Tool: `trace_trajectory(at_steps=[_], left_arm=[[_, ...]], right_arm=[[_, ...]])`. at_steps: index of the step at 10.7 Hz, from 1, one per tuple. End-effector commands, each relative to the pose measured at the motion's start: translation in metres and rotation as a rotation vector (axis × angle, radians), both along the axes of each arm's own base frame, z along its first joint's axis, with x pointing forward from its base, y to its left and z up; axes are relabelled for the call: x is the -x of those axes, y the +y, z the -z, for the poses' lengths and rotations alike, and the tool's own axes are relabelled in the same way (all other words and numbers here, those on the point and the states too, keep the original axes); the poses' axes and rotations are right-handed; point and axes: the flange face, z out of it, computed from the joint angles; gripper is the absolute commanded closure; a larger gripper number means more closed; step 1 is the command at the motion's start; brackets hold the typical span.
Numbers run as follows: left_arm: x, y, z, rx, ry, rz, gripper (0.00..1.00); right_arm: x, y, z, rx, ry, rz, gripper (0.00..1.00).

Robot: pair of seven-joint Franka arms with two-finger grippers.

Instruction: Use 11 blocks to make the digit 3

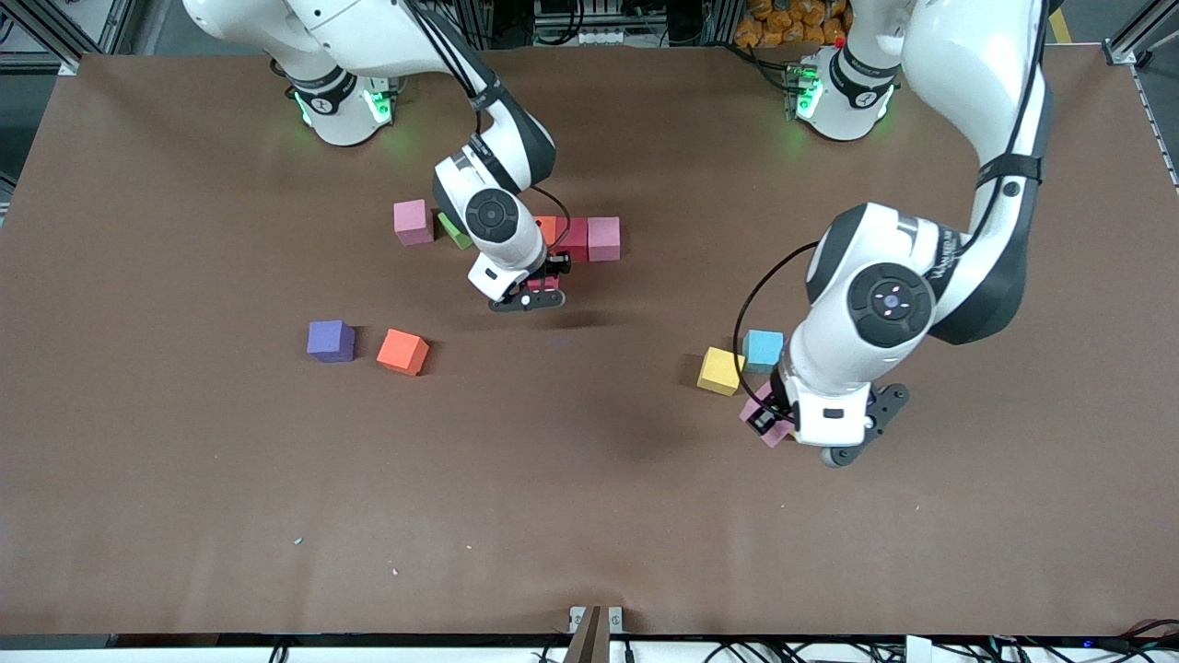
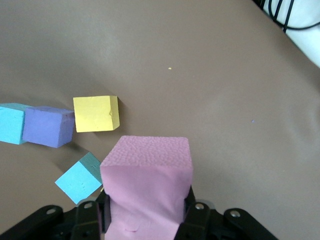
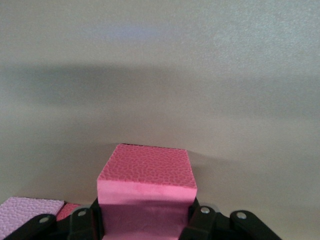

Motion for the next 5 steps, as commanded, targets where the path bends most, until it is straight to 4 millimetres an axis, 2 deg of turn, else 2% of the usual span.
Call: trace_trajectory(at_steps=[1,5], left_arm=[[0.0055,0.0101,-0.0214,0.021,0.000,-0.033,1.00],[0.0057,0.0102,-0.0226,0.022,-0.001,-0.034,1.00]], right_arm=[[0.0097,-0.0080,-0.0058,0.007,-0.001,0.024,0.76],[0.0148,-0.0067,-0.0060,0.012,0.002,0.032,0.76]])
